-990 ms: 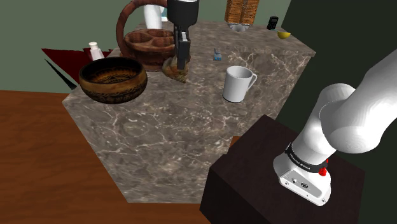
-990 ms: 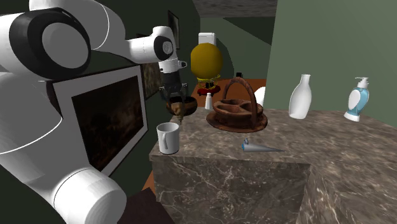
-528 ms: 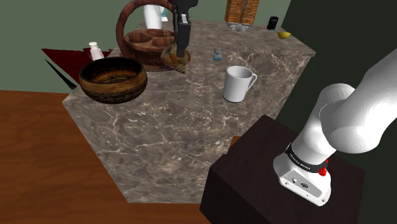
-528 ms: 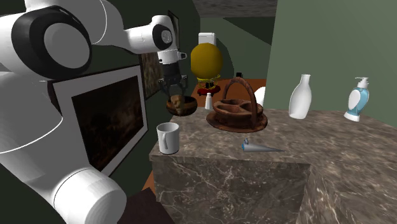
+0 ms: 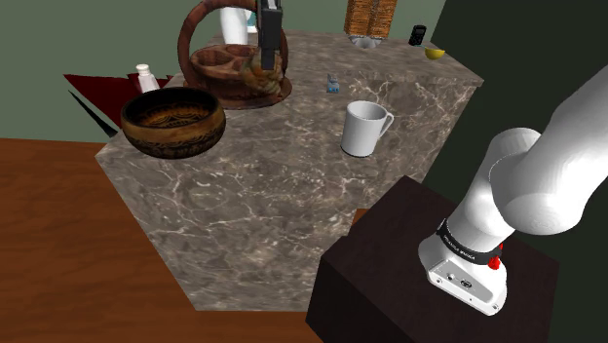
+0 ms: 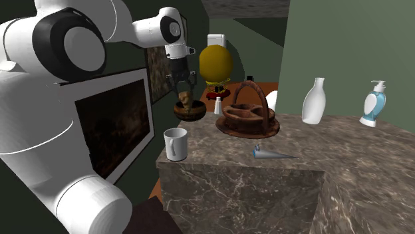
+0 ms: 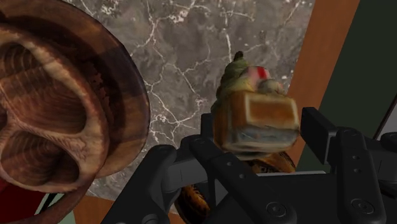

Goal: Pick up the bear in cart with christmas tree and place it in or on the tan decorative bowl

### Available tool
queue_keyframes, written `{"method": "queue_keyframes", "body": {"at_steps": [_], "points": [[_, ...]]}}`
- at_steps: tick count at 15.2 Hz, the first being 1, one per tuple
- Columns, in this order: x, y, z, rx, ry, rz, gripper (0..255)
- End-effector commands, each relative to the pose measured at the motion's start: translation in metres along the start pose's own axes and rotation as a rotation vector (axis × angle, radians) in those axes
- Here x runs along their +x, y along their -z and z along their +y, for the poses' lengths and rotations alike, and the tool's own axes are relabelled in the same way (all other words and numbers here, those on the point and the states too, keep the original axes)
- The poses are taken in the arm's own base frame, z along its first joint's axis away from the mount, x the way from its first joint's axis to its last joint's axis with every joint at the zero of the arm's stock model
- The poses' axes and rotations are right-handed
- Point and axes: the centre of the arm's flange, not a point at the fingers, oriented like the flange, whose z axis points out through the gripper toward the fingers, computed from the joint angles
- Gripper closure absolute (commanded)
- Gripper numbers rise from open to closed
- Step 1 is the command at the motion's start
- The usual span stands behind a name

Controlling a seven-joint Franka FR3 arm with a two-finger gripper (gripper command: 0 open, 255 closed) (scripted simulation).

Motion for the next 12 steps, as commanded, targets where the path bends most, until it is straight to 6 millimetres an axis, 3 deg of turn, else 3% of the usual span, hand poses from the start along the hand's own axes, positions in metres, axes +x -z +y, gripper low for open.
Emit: {"method": "queue_keyframes", "body": {"at_steps": [1,12], "points": [[0.023,-0.002,0.002,0.000,0.000,0.000,255],[0.167,-0.020,0.014,0.000,0.000,0.000,255]]}}
